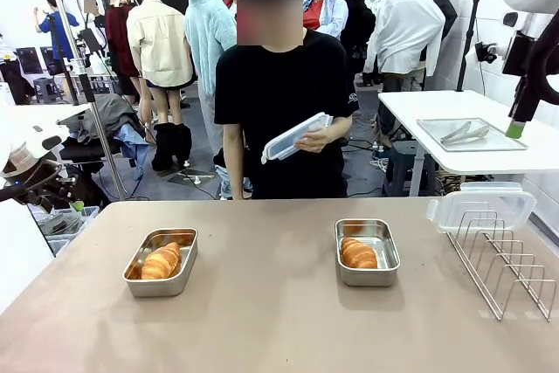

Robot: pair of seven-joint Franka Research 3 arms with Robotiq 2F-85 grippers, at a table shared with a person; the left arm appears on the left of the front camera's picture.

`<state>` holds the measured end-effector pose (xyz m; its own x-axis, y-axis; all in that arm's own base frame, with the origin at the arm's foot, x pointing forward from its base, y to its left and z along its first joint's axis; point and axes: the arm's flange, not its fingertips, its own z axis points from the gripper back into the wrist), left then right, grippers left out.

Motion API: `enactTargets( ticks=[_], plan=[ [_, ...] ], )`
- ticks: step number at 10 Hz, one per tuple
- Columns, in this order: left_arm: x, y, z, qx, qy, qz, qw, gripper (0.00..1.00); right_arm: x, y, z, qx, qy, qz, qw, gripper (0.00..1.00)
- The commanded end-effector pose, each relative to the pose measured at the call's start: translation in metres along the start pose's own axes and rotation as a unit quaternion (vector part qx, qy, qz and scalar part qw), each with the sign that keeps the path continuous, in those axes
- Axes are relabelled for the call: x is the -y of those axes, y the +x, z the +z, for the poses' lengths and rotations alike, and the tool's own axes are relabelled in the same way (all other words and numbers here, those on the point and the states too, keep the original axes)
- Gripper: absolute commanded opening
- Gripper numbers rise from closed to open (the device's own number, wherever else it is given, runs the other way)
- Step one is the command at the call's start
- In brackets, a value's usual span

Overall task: Place the bread in airtight containers.
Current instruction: Pick up one Airtight Container lid and hand it to the human.

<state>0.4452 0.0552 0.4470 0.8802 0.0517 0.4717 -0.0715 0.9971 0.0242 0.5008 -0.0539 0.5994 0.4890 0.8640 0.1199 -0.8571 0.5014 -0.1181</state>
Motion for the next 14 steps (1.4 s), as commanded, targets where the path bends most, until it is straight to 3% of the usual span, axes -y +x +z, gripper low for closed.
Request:
enactTargets(
  ticks=[1,14],
  plan=[
    [-0.0001,0.0003,0.0008,0.001,0.007,0.005,1.0,0.67,-0.002,0.0014,-0.0025,-0.002,0.002,-0.005,1.0,1.0],
    [-0.0001,0.0003,0.0008,0.001,0.007,0.005,1.0,0.67,-0.002,0.0014,-0.0025,-0.002,0.002,-0.005,1.0,1.0]
  ],
)
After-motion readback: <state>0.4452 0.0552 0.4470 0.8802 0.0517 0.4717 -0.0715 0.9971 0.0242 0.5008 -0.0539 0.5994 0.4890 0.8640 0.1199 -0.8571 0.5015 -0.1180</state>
